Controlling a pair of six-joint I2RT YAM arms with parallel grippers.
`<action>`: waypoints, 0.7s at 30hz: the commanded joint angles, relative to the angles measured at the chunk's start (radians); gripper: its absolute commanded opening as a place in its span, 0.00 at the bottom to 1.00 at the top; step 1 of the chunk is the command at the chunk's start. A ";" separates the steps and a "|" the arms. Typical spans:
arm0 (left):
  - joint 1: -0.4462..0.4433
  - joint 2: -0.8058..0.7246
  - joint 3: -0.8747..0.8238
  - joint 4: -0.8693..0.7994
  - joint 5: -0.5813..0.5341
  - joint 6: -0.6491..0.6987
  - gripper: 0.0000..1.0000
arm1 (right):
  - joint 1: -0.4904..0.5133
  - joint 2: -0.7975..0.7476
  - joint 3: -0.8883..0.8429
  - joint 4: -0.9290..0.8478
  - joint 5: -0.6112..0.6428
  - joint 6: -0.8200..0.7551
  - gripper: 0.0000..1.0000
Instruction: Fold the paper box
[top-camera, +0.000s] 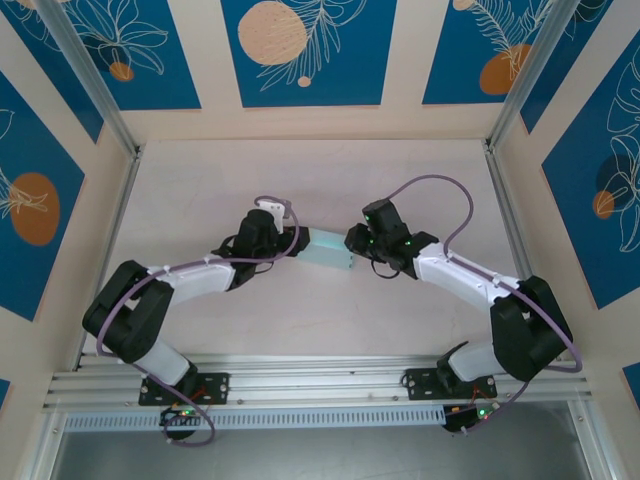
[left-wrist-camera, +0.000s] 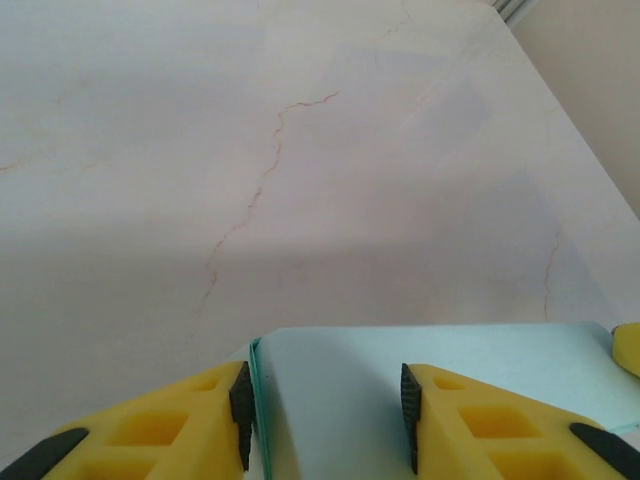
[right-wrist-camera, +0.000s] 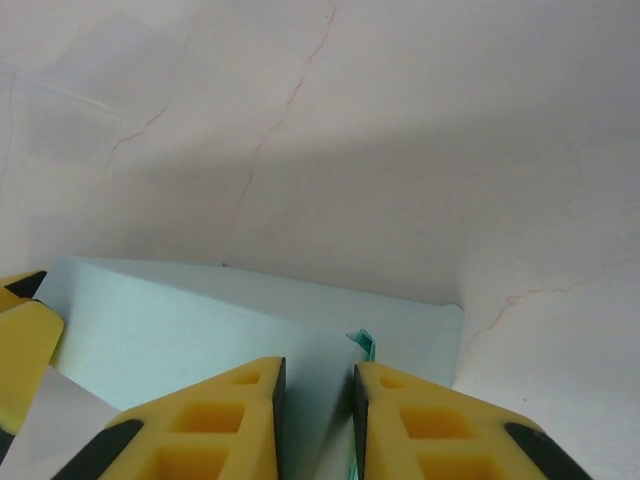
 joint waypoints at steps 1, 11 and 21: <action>0.001 0.065 -0.087 -0.276 -0.022 -0.009 0.43 | -0.006 0.037 -0.081 -0.178 -0.005 0.010 0.23; 0.009 0.053 -0.115 -0.265 -0.024 -0.030 0.43 | -0.021 0.028 -0.129 -0.234 0.018 0.046 0.28; 0.019 0.053 -0.123 -0.262 -0.016 -0.043 0.43 | -0.038 0.053 -0.260 -0.116 -0.058 0.093 0.26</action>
